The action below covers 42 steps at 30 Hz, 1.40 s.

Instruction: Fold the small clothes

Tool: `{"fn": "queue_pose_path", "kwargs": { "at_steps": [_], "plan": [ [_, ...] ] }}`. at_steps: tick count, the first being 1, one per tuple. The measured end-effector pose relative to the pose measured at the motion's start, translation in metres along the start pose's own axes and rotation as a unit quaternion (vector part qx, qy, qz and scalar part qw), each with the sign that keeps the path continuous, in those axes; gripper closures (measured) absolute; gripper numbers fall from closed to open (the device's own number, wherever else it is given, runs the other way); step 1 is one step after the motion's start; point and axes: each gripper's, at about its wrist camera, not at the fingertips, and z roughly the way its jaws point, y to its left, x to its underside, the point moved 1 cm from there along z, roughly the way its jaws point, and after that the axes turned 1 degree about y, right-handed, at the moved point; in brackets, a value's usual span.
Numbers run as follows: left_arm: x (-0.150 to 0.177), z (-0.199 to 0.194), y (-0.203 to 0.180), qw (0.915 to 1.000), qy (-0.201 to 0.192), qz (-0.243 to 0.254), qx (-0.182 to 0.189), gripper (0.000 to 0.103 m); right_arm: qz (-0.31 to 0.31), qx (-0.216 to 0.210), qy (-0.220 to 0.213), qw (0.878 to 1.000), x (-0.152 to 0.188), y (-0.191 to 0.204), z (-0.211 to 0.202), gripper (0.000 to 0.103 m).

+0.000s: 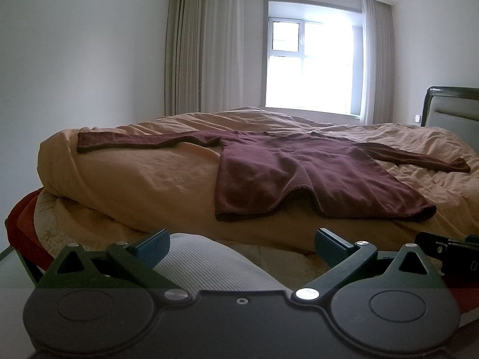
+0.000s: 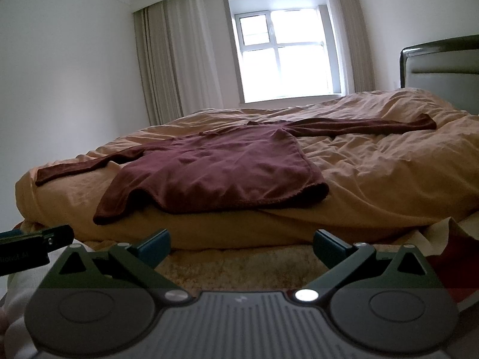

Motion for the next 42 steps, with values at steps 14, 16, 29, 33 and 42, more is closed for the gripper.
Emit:
{"fn": "queue_pose_path", "kwargs": {
  "at_steps": [14,16,29,33,42],
  "plan": [
    [0.0,0.0,0.0,1.0,0.0,0.001,0.0,0.001,0.003,0.0,0.001,1.0,0.001,-0.001,0.0,0.0],
    [0.0,0.0,0.0,1.0,0.0,0.0,0.0,0.001,0.004,0.0,0.002,1.0,0.001,-0.001,0.0,0.0],
    [0.0,0.0,0.0,1.0,0.001,0.0,-0.002,0.001,0.006,0.002,0.003,1.0,0.001,-0.002,0.001,0.0],
    [-0.002,-0.001,0.001,1.0,0.002,-0.002,-0.003,0.001,0.011,0.0,0.013,1.0,-0.002,-0.005,0.004,0.0],
    [-0.037,0.014,0.001,0.9996,0.005,0.013,-0.025,0.001,0.036,0.011,0.081,0.996,-0.035,-0.021,0.046,0.0]
  ]
}}
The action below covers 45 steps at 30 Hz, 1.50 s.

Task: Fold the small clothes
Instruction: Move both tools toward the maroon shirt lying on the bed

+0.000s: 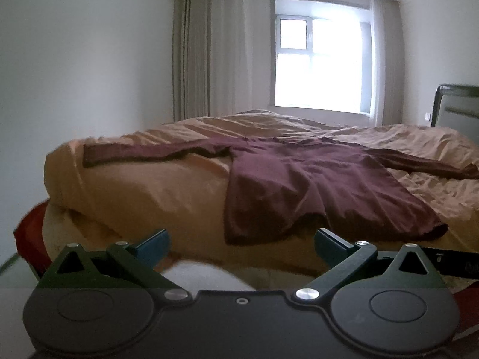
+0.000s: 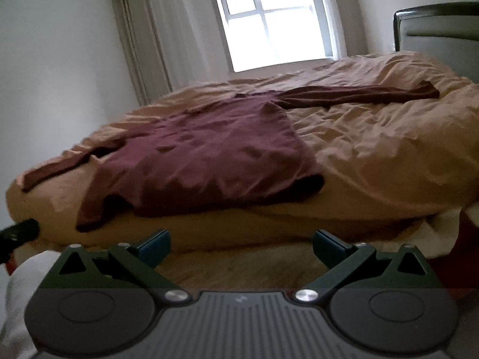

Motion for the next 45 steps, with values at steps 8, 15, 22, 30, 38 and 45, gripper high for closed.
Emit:
{"fn": "queue_pose_path", "kwargs": {
  "at_steps": [8,15,22,30,38,45],
  "plan": [
    [-0.062,0.024,-0.011,0.9989,0.019,0.029,-0.032,0.001,-0.004,0.028,-0.006,1.0,-0.051,-0.005,0.015,0.0],
    [-0.11,0.053,-0.025,0.9991,0.025,0.019,-0.03,0.001,0.0,0.038,-0.012,0.999,-0.09,-0.017,0.034,0.0],
    [-0.133,0.103,-0.055,0.9992,0.029,0.011,-0.026,0.001,0.0,0.062,-0.025,0.998,-0.116,-0.045,0.066,0.0],
    [-0.139,0.178,-0.095,0.9991,0.042,-0.004,-0.007,0.001,0.028,0.105,-0.08,0.991,-0.149,-0.095,0.103,0.0],
    [-0.112,0.243,-0.116,0.9962,0.059,-0.021,0.06,0.001,0.088,0.1,-0.068,0.989,-0.201,-0.189,0.148,0.0],
    [-0.085,0.267,-0.119,0.9924,0.06,-0.012,0.107,0.001,0.195,0.127,-0.062,0.97,-0.22,-0.279,0.175,0.0]
  ]
}}
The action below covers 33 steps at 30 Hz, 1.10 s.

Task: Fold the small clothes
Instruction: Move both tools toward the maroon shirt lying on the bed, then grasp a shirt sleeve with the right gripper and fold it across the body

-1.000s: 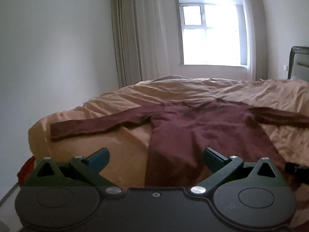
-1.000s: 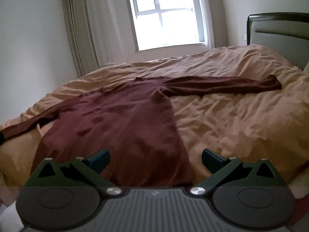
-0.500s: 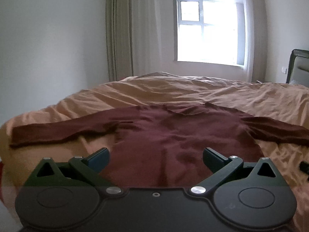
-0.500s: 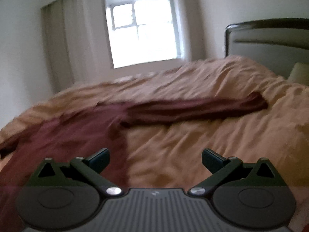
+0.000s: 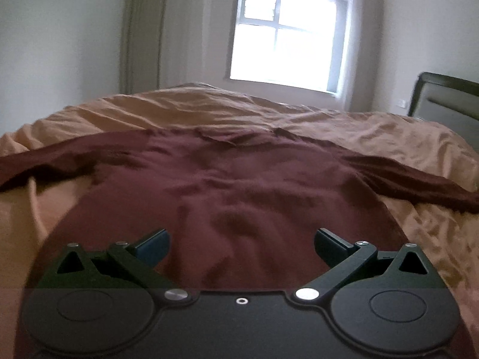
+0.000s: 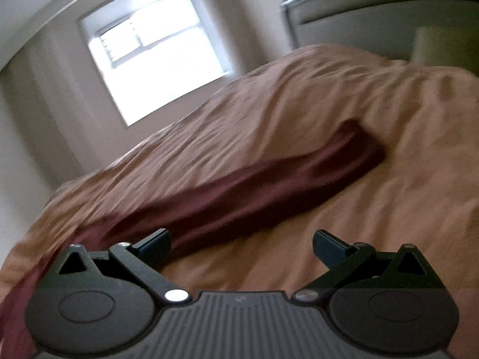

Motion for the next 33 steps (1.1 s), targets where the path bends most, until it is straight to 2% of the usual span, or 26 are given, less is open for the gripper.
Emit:
{"fn": "queue_pose_path", "kwargs": {
  "at_steps": [5,9,10,13,15,16,17,18,23,27,30,33],
  "plan": [
    [0.014,0.009,0.013,0.9995,0.018,-0.017,0.021,0.001,0.05,0.07,-0.045,0.995,-0.025,-0.03,0.02,0.001],
    [0.016,0.009,0.023,0.9982,0.014,-0.045,0.038,0.001,0.084,0.13,-0.05,0.987,-0.038,-0.054,0.047,0.023],
    [0.016,0.009,0.024,0.998,0.012,-0.047,0.04,0.001,0.088,0.144,-0.048,0.984,-0.039,-0.059,0.055,0.025],
    [0.017,0.009,0.023,0.9983,0.011,-0.043,0.039,0.001,0.094,0.18,-0.043,0.978,-0.039,-0.07,0.075,0.048],
    [0.017,0.01,0.022,0.9986,0.01,-0.038,0.037,0.001,0.091,0.201,-0.043,0.975,-0.037,-0.069,0.083,0.075],
    [0.018,0.01,0.021,0.9986,0.01,-0.036,0.036,0.001,0.084,0.207,-0.043,0.974,-0.038,-0.066,0.086,0.086],
    [0.018,0.011,0.021,0.9987,0.01,-0.035,0.036,0.001,0.078,0.205,-0.045,0.975,-0.039,-0.063,0.085,0.1],
    [0.018,0.011,0.021,0.9987,0.01,-0.034,0.036,0.001,0.069,0.202,-0.052,0.975,-0.039,-0.055,0.08,0.1],
    [0.017,0.007,0.023,0.9982,-0.001,-0.042,0.042,0.001,-0.034,0.145,-0.124,0.981,-0.052,0.009,0.053,0.1],
    [0.013,-0.003,0.033,0.9953,-0.033,-0.076,0.05,0.001,-0.081,0.054,-0.148,0.984,-0.062,0.073,0.03,0.1],
    [0.009,-0.013,0.046,0.9912,-0.067,-0.106,0.041,0.001,-0.129,-0.015,-0.154,0.979,-0.063,0.13,0.021,0.101],
    [0.006,-0.024,0.06,0.9852,-0.104,-0.135,0.017,0.001,-0.177,-0.082,-0.15,0.969,-0.053,0.191,0.017,0.101]
  ]
}}
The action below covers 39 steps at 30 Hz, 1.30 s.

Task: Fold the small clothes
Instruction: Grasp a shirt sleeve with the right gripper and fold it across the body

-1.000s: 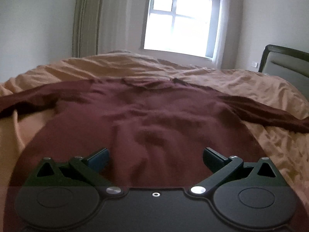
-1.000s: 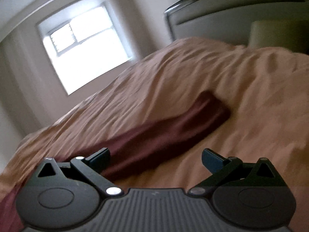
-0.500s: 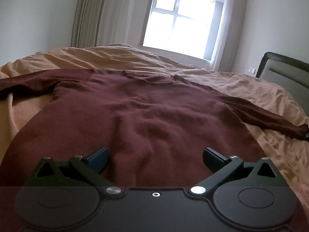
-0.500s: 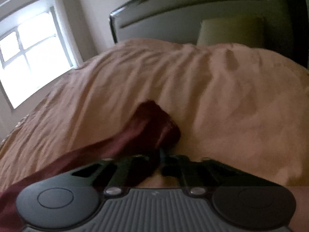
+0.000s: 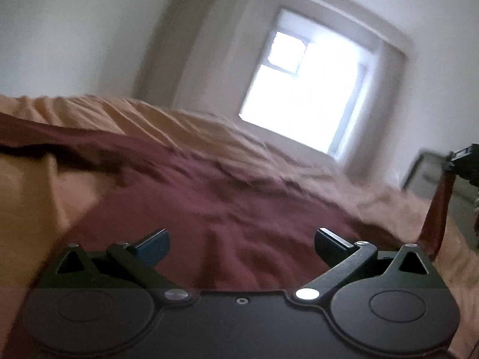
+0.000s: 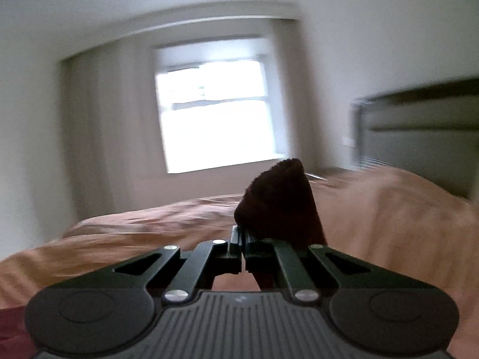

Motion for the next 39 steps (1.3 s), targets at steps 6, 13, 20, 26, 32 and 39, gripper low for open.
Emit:
{"fn": "queue_pose_path", "kwargs": {
  "at_steps": [6,13,20,26,32,39],
  "plan": [
    [-0.013,-0.009,0.022,0.9961,-0.051,-0.038,-0.06,0.001,-0.055,-0.12,0.011,0.991,0.01,0.113,0.018,0.101],
    [-0.015,0.001,0.047,0.9904,-0.033,-0.107,-0.081,0.001,-0.141,-0.215,0.052,0.965,0.069,0.226,0.029,0.101],
    [-0.01,0.008,0.054,0.9886,-0.019,-0.125,-0.082,0.001,-0.203,-0.279,0.149,0.927,0.131,0.29,0.024,0.099],
    [-0.008,0.008,0.052,0.9892,-0.013,-0.119,-0.085,0.001,-0.168,-0.29,0.157,0.929,0.133,0.257,0.013,0.031],
    [-0.007,0.011,0.049,0.99,-0.004,-0.109,-0.09,0.001,-0.116,-0.168,0.142,0.969,0.112,0.162,0.011,0.01],
    [-0.005,0.014,0.045,0.9909,0.003,-0.094,-0.096,0.001,-0.113,-0.029,0.152,0.981,0.139,0.064,-0.012,0.007]
  ]
}}
